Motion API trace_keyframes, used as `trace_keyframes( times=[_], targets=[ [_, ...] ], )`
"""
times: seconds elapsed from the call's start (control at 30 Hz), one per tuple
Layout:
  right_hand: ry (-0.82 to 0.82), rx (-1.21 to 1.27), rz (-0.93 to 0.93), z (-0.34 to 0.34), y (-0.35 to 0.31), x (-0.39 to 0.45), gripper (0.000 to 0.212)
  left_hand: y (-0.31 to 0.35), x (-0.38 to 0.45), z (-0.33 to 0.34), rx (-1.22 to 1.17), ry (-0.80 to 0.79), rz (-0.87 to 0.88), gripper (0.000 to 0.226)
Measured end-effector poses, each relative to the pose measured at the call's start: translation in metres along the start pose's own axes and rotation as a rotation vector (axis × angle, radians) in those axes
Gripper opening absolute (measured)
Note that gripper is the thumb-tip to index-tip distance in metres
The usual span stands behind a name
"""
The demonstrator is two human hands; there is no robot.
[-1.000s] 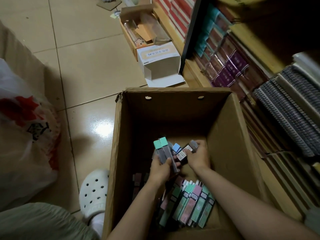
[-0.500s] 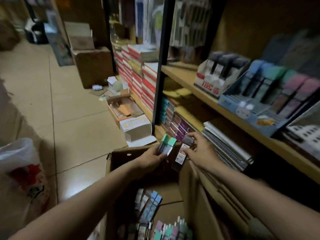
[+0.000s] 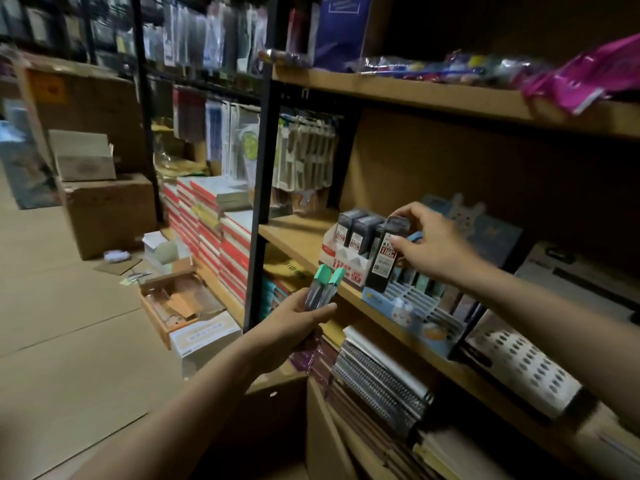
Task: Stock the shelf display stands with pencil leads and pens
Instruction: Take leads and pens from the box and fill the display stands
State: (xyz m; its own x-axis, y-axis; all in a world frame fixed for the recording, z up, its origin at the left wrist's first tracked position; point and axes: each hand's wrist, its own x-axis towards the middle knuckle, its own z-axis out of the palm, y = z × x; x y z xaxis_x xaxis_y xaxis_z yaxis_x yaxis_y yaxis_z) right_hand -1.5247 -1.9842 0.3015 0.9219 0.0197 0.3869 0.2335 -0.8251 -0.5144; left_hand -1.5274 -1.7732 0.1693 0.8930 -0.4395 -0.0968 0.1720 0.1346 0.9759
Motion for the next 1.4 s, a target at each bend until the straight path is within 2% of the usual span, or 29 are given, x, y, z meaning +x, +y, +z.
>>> trace_keyframes(
  times=[0.17,0.37,0.53,0.8,1.03,1.2,1.27,1.33,1.4],
  targets=[
    [0.140,-0.084,0.014,-0.011,0.001,0.039,0.017,0.010,0.013,-0.005,-0.055,0.022,0.059,0.025],
    [0.215,-0.165,0.018,0.007,0.012,0.069,0.015,0.010,0.025,-0.009,-0.098,0.039,0.102,0.019],
    [0.209,-0.240,0.037,0.022,0.018,0.082,0.017,0.015,0.033,-0.003,-0.188,0.007,0.105,0.024],
    [0.100,-0.300,0.067,0.034,0.025,0.083,0.024,0.017,0.040,0.007,-0.097,-0.023,0.162,0.025],
    [0.107,-0.395,0.064,0.042,0.035,0.076,0.011,0.005,0.044,0.009,-0.049,0.007,0.131,0.022],
    [0.149,-0.552,0.023,0.046,0.041,0.077,0.019,0.003,0.048,0.010,-0.200,-0.068,0.120,0.023],
    [0.214,-0.486,0.011,0.045,0.041,0.075,0.026,0.004,0.049,0.012,-0.211,-0.075,0.132,0.025],
    [0.280,-0.270,0.009,0.039,0.039,0.070,0.020,0.006,0.049,0.014,-0.217,-0.071,0.144,0.024],
    [0.187,-0.072,0.043,0.033,0.036,0.057,0.012,0.008,0.050,0.016,-0.215,-0.079,0.152,0.024]
  ],
)
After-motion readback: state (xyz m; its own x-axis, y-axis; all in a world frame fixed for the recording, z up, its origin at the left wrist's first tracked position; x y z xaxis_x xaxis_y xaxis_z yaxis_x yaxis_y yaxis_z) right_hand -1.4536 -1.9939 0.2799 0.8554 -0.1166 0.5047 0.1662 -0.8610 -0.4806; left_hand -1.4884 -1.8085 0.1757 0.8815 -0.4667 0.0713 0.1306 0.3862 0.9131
